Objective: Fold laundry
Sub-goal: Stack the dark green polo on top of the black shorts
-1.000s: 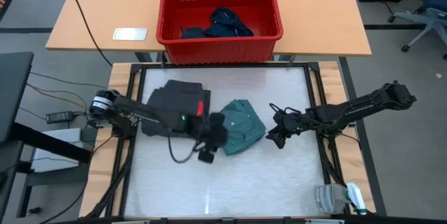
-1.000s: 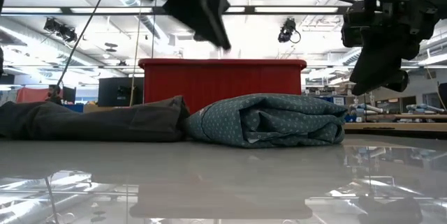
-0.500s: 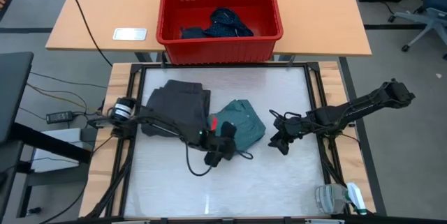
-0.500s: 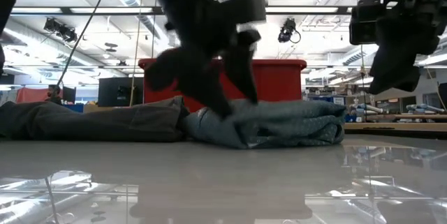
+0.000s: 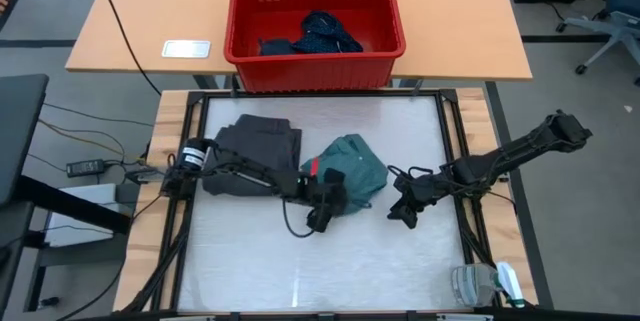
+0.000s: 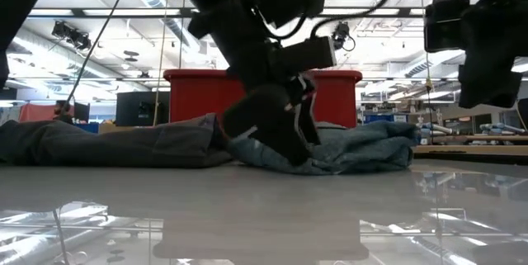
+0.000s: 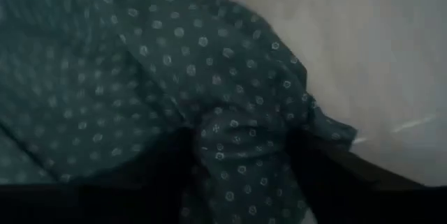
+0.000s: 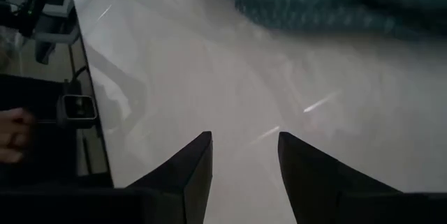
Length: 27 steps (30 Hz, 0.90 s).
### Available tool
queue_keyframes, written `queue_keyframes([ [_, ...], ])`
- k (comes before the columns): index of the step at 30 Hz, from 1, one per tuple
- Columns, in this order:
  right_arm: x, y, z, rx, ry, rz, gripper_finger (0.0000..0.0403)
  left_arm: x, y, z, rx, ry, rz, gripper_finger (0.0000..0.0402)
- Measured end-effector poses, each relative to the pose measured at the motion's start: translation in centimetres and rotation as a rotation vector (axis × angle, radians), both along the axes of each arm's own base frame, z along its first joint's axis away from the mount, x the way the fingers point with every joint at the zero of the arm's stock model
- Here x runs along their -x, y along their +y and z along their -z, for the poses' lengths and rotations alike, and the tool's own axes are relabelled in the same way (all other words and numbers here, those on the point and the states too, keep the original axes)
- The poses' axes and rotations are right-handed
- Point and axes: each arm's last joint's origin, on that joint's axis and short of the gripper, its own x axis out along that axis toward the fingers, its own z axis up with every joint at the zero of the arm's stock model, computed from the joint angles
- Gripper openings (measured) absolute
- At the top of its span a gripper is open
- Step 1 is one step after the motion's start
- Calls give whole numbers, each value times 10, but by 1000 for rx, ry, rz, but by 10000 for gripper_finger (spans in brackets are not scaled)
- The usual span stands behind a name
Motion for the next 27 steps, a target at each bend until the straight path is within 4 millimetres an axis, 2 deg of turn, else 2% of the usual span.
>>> queue_keyframes([
  [5,3,8,0,-15,1,29,170,0,21,15,236,73,-166,136],
  [10,5,14,0,-27,5,68,170,-4,26,18,370,53,-275,35],
  [14,6,16,-1,-39,3,100,169,-16,24,5,486,36,-359,28],
  [18,6,19,-2,-83,-1,153,169,-32,21,-30,584,15,-391,28],
  [23,16,36,0,-120,-47,275,170,-45,32,-98,636,-132,-392,28],
  [25,23,41,7,-119,-88,349,172,-46,39,-111,631,-120,-412,28],
  [27,27,43,15,-144,-153,411,175,-46,45,-115,628,-104,-428,28],
])
